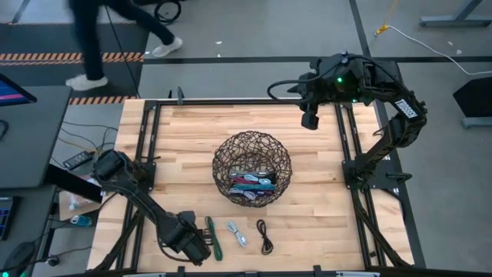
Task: Pick and place USB-C Cables
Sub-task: Put the dark blue charger cable into the black mesh basket
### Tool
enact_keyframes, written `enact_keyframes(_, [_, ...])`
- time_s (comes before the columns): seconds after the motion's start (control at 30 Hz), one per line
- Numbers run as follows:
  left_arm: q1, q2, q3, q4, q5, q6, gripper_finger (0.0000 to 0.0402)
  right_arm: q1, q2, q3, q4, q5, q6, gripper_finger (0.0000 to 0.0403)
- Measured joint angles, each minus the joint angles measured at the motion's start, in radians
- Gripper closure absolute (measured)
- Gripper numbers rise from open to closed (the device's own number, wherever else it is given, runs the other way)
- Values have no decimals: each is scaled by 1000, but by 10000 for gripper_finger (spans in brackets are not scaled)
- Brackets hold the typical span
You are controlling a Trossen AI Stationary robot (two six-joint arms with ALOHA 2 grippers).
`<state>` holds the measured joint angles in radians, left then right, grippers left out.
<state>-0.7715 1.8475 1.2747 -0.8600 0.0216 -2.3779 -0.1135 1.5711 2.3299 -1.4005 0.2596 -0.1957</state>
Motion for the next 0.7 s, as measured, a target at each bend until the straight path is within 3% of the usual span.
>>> enact_keyframes(0.2, [42,0,-26,-5,2,2,211,0,0,0,-8,0,-57,268])
enact_keyframes(0.5, [64,0,-26,1,187,3,224,-6,0,0,-11,0,-144,268])
enact_keyframes(0.7, [66,0,-26,-43,133,-1,229,-10,0,0,-10,-1,-167,268])
